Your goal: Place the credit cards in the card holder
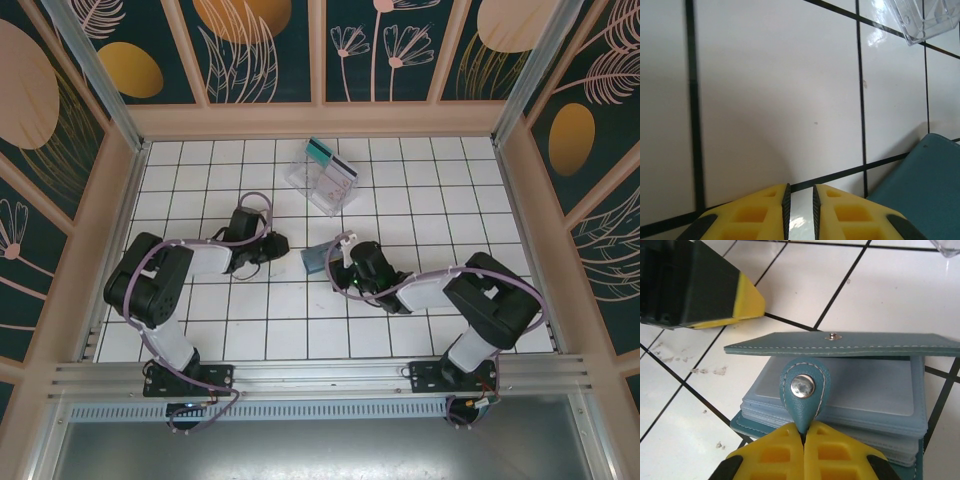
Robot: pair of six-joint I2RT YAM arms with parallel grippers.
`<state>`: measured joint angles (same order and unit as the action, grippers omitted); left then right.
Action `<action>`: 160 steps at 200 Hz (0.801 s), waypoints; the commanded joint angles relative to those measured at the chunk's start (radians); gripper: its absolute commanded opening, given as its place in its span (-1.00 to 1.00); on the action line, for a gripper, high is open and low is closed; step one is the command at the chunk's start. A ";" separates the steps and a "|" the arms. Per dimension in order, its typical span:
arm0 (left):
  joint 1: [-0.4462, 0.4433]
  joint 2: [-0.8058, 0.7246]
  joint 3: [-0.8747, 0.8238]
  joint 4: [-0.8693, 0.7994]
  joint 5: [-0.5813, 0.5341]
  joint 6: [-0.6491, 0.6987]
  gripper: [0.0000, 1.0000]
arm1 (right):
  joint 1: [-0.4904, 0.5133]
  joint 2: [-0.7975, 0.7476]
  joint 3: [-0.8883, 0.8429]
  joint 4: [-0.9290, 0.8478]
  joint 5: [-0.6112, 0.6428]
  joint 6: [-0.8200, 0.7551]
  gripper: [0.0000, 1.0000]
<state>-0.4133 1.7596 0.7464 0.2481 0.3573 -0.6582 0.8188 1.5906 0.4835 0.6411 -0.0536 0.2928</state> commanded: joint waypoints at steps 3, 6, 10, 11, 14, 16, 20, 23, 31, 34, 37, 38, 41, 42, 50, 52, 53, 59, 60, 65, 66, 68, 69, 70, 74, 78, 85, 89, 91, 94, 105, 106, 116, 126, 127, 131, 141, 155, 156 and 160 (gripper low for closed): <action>-0.027 0.020 0.081 -0.098 0.048 0.020 -0.55 | 0.000 -0.016 -0.024 0.135 0.001 -0.026 -0.96; -0.026 0.021 0.094 -0.100 0.050 0.021 -0.54 | 0.000 -0.013 -0.025 0.141 0.001 -0.027 -0.97; -0.027 0.023 0.109 -0.103 0.055 0.022 -0.53 | -0.001 -0.008 -0.025 0.143 0.001 -0.029 -0.97; -0.027 0.023 0.112 -0.104 0.056 0.022 -0.53 | -0.001 -0.006 -0.025 0.144 0.001 -0.029 -0.97; -0.028 0.026 0.122 -0.105 0.059 0.022 -0.53 | -0.001 -0.003 -0.025 0.147 0.002 -0.029 -0.97; -0.028 0.028 0.128 -0.107 0.060 0.023 -0.52 | -0.001 -0.001 -0.025 0.149 0.003 -0.029 -0.97; -0.030 0.033 0.141 -0.110 0.064 0.023 -0.52 | -0.001 0.003 -0.026 0.155 0.002 -0.031 -0.97; -0.032 0.036 0.150 -0.112 0.067 0.022 -0.51 | -0.001 0.005 -0.029 0.161 0.000 -0.031 -0.97; -0.039 0.050 0.175 -0.120 0.076 0.022 -0.50 | -0.002 0.011 -0.034 0.177 -0.001 -0.030 -0.98; -0.044 0.056 0.182 -0.121 0.080 0.023 -0.50 | -0.001 0.010 -0.038 0.184 -0.003 -0.030 -0.98; -0.048 0.060 0.190 -0.122 0.083 0.023 -0.50 | 0.000 0.010 -0.041 0.193 -0.002 -0.030 -0.98; -0.050 0.062 0.192 -0.122 0.084 0.022 -0.50 | 0.001 0.010 -0.044 0.196 -0.001 -0.029 -0.98; -0.055 0.066 0.198 -0.124 0.087 0.023 -0.50 | 0.000 0.009 -0.049 0.206 0.000 -0.027 -0.98; -0.058 0.067 0.200 -0.124 0.087 0.023 -0.50 | 0.000 0.009 -0.050 0.209 0.001 -0.027 -0.98; -0.074 0.081 0.212 -0.125 0.090 0.023 -0.49 | 0.000 0.008 -0.058 0.221 0.004 -0.023 -0.98; -0.078 0.084 0.214 -0.127 0.091 0.023 -0.49 | 0.000 0.008 -0.058 0.221 0.004 -0.023 -0.98; -0.079 0.086 0.216 -0.127 0.092 0.024 -0.49 | 0.000 0.009 -0.059 0.221 0.005 -0.024 -0.98; -0.089 0.095 0.221 -0.130 0.095 0.026 -0.48 | 0.000 0.011 -0.056 0.216 0.009 -0.026 -0.98; -0.091 0.097 0.220 -0.131 0.095 0.026 -0.47 | -0.001 0.012 -0.056 0.215 0.009 -0.026 -0.98; -0.100 0.101 0.221 -0.134 0.095 0.028 -0.47 | -0.002 0.014 -0.054 0.210 0.010 -0.026 -0.98; -0.101 0.101 0.221 -0.134 0.095 0.029 -0.47 | -0.002 0.015 -0.054 0.209 0.011 -0.027 -0.98; -0.104 0.103 0.220 -0.136 0.095 0.029 -0.47 | -0.001 0.015 -0.054 0.209 0.011 -0.027 -0.98; -0.104 0.104 0.220 -0.136 0.095 0.029 -0.47 | 0.000 0.015 -0.054 0.209 0.010 -0.027 -0.98; -0.105 0.105 0.221 -0.136 0.095 0.029 -0.47 | -0.001 0.015 -0.054 0.209 0.010 -0.028 -0.98; -0.110 0.108 0.220 -0.135 0.095 0.029 -0.47 | -0.001 0.015 -0.055 0.209 0.011 -0.026 -0.98; -0.114 0.110 0.220 -0.135 0.094 0.028 -0.47 | -0.001 0.015 -0.056 0.210 0.010 -0.025 -0.98; -0.121 0.108 0.214 -0.135 0.094 0.027 -0.47 | -0.003 0.014 -0.060 0.210 0.008 -0.023 -0.98; -0.124 0.106 0.207 -0.135 0.093 0.028 -0.47 | -0.003 0.014 -0.059 0.209 0.005 -0.021 -0.97; -0.126 0.104 0.203 -0.135 0.092 0.028 -0.47 | -0.004 0.015 -0.058 0.207 0.005 -0.020 -0.98; -0.129 0.102 0.197 -0.133 0.090 0.028 -0.47 | -0.004 0.014 -0.057 0.204 0.004 -0.019 -0.97; -0.139 0.091 0.171 -0.128 0.086 0.023 -0.47 | -0.005 0.015 -0.057 0.201 0.006 -0.016 -0.97; -0.140 0.089 0.169 -0.127 0.086 0.022 -0.47 | -0.004 0.015 -0.057 0.201 0.006 -0.016 -0.97; -0.150 0.079 0.142 -0.113 0.087 0.012 -0.47 | -0.006 0.015 -0.059 0.198 0.003 -0.009 -0.97; -0.161 0.072 0.119 -0.103 0.085 0.006 -0.47 | -0.007 0.020 -0.059 0.194 -0.004 0.000 -0.96; -0.163 0.072 0.118 -0.103 0.085 0.006 -0.47 | -0.007 0.020 -0.060 0.194 -0.005 0.000 -0.96; -0.166 0.072 0.110 -0.102 0.082 0.005 -0.47 | -0.008 0.021 -0.060 0.189 -0.008 0.005 -0.96; -0.173 0.070 0.086 -0.093 0.078 0.001 -0.48 | -0.007 0.029 -0.053 0.162 -0.002 0.017 -0.96; -0.174 0.067 0.046 -0.069 0.074 -0.009 -0.48 | -0.007 0.041 -0.031 0.101 -0.008 0.029 -0.92; -0.174 0.068 0.043 -0.068 0.074 -0.011 -0.48 | -0.007 0.041 -0.029 0.094 -0.007 0.029 -0.91; -0.174 0.067 0.032 -0.061 0.070 -0.013 -0.48 | -0.007 0.046 -0.017 0.065 -0.004 0.034 -0.90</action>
<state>-0.5655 1.8233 0.8616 0.2230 0.4274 -0.6529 0.8188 1.6051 0.4347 0.7799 -0.0544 0.2970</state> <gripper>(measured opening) 0.261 0.051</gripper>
